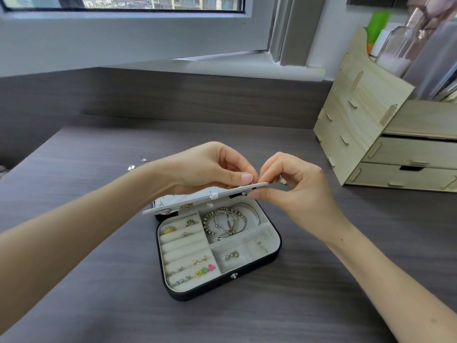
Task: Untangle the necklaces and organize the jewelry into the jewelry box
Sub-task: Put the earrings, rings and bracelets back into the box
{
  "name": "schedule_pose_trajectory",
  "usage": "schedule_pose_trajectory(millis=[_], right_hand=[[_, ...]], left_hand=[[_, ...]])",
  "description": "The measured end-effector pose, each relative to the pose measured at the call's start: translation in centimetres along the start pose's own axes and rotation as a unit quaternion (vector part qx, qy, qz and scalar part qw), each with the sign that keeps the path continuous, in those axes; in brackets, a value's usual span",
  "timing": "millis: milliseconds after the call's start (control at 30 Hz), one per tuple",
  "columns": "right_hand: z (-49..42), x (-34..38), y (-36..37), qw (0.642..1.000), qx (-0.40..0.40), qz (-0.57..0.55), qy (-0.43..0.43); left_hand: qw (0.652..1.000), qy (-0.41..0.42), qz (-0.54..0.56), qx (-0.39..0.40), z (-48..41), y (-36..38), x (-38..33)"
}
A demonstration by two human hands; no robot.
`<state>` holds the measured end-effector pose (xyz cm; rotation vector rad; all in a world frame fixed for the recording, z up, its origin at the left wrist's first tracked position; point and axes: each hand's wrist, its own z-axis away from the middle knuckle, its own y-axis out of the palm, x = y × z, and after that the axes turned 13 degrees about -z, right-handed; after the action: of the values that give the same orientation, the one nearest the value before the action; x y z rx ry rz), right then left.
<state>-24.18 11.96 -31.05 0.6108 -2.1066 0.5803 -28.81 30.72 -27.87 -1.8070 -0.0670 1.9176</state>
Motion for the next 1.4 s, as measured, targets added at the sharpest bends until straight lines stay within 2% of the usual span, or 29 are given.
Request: schedule_pose_trajectory(millis=[333, 967, 1100, 1400], right_hand=[[0.0, 0.1, 0.1, 1.0, -0.001, -0.001, -0.003], [0.2, -0.1, 0.1, 1.0, -0.009, 0.01, -0.017], [0.2, 0.0, 0.3, 1.0, -0.016, 0.01, -0.023], [0.2, -0.1, 0.2, 1.0, -0.017, 0.012, -0.022]], left_hand=[[0.998, 0.047, -0.022, -0.03, 0.5, 0.1, -0.8], [0.98, 0.029, -0.147, -0.13, 1.1, 0.8, -1.9], [0.984, 0.016, -0.135, -0.119, 1.1, 0.6, -1.9], [0.971, -0.015, -0.227, -0.072, 1.2, 0.3, -1.9]])
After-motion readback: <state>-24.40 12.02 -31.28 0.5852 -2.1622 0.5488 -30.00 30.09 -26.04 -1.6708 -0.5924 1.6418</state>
